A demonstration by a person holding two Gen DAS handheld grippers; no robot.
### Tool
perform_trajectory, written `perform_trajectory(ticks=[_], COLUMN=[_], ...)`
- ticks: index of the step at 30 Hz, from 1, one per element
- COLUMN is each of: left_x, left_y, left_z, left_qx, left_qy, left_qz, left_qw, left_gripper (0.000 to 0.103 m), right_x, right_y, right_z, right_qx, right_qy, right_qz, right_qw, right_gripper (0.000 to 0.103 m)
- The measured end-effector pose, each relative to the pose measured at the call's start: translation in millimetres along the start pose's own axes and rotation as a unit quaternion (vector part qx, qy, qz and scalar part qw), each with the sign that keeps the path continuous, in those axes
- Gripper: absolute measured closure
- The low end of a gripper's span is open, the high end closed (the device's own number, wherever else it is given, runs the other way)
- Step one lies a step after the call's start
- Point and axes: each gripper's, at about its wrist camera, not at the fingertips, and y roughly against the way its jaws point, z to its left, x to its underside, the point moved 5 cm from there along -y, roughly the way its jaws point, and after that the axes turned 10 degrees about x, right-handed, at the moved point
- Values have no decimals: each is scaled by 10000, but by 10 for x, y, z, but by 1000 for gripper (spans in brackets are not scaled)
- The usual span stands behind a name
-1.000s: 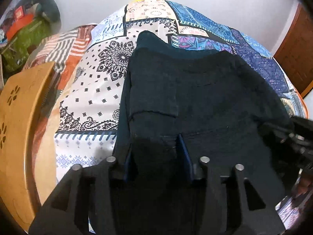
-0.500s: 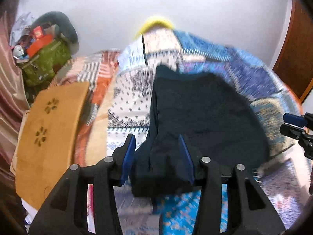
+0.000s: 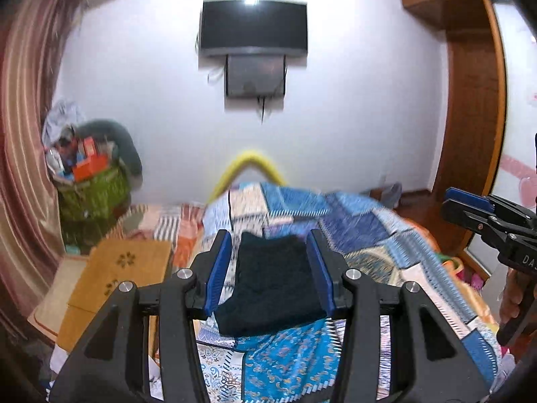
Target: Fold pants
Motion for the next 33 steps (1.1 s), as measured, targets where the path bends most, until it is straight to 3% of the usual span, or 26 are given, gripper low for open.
perform_trajectory(ticks=[5,9,14,16,18,20,22,24,33], left_x=[-14,77,177,212,235,259,279,298,369], left_y=[714,1056,1327,1401,1435,1463,1486,1482,1413], left_z=[-372,-553,-665,-669,-662,-658,-657,-653,-660], left_qx=[-92,-11,-257,-257,-259,-284,-326,-339,-312], left_qy=[-198,-149,-186,-170,-137,-137,-153,-172,-127], left_qz=[-620,-919,-1215,-1236,-1252,-1273,-1299,-1280,-1217], left_qw=[9978,9957,9921,9919,9917,9914,9909,9910,9920], left_gripper=[52,39,17,11,5,1,1,1,0], right_x=[-53,8,96,119,139,153,161,170,239], right_y=[535,768,891,926,970,1001,1010,1026,1058], right_z=[212,349,370,365,372,379,381,374,304], right_qx=[-63,115,285,325,422,483,543,592,532], right_qy=[-1,69,-71,-168,-194,-194,-193,-231,-377], right_qz=[-550,-757,-874,-866,-920,-929,-913,-938,-895], right_qw=[9985,9970,9957,9956,9947,9943,9942,9936,9939], right_gripper=[67,66,42,26,21,19,7,1,1])
